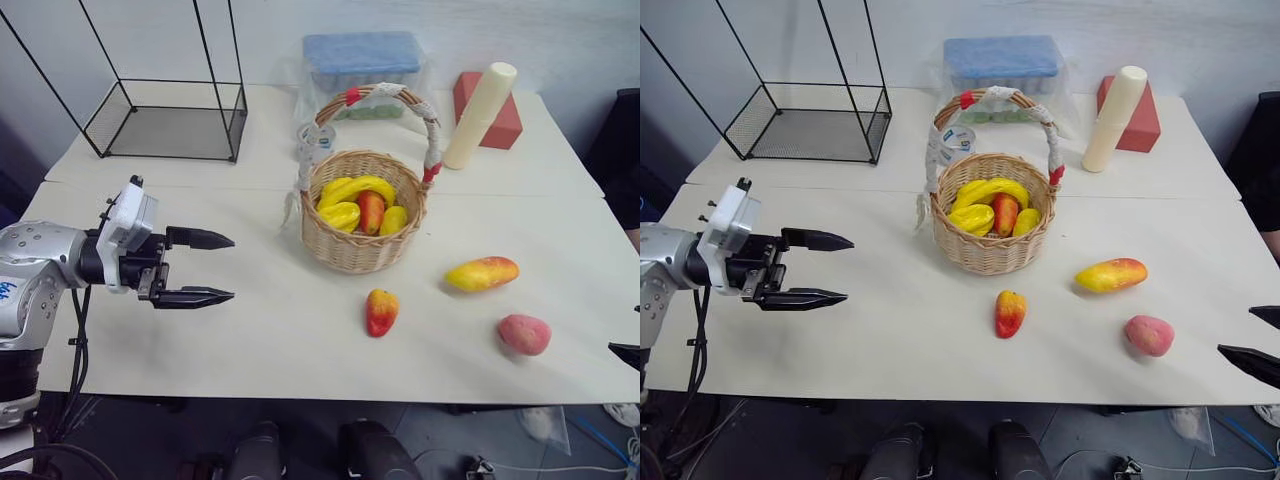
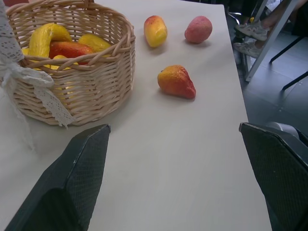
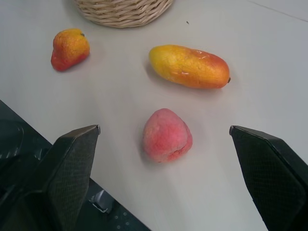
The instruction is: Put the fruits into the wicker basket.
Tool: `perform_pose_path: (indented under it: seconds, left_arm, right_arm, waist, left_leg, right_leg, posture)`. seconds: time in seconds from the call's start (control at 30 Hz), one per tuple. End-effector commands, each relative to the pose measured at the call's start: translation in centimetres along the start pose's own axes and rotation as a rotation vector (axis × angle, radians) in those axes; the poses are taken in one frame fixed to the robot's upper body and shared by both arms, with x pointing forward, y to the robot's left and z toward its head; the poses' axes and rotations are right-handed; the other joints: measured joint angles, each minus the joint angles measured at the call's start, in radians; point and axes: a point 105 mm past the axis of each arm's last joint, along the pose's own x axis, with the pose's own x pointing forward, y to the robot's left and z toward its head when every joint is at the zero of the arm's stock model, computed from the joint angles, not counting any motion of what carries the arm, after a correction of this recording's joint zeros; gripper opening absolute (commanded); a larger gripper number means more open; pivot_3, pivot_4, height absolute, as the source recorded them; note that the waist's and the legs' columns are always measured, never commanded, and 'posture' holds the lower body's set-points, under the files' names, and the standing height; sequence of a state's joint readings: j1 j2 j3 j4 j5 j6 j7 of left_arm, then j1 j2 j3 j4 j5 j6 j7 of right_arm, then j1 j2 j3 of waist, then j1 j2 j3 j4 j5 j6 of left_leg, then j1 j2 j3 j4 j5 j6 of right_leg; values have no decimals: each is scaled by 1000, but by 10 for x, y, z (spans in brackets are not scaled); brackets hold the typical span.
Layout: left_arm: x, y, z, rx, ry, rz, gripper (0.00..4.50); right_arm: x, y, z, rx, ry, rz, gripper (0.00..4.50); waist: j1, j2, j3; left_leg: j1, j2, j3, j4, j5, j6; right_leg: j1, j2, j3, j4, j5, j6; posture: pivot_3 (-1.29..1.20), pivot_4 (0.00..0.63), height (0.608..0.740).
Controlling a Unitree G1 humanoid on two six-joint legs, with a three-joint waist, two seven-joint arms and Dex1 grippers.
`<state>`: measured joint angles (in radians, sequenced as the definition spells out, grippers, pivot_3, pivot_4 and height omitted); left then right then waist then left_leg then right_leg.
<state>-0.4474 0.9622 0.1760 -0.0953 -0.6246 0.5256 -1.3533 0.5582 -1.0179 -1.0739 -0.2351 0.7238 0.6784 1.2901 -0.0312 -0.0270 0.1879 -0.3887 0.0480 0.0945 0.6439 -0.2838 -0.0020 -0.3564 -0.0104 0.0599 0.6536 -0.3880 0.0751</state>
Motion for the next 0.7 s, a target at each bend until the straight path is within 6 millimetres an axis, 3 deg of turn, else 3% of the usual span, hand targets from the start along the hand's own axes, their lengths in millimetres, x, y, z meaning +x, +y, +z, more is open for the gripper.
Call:
perform_pose_path:
  seconds: [0.03, 0.37, 0.7]
  left_arm:
    - [-1, 5, 3, 49, 28, 18, 4500]
    - [4, 8, 2, 57, 31, 23, 4500]
    - [9, 7, 10, 41, -12, -20, 4500]
  right_arm:
    - [-1, 2, 7, -16, -25, -12, 4451]
    - [1, 4, 1, -26, -8, -35, 4451]
    - [8, 5, 15, -119, -18, -49, 4451]
  waist:
    - [0, 0, 0]
    - [0, 0, 0]
    - [0, 0, 0]
  left_leg:
    - [0, 0, 0, 0, 0, 0]
    - [0, 0, 0, 0, 1, -2]
    - [0, 0, 0, 1, 2, -2]
  right_leg:
    - [0, 0, 0, 0, 0, 0]
    - [0, 0, 0, 0, 0, 0]
    - [0, 1, 0, 2, 0, 0]
  posture:
    - [0, 150, 740]
    - [0, 150, 740]
    - [0, 150, 740]
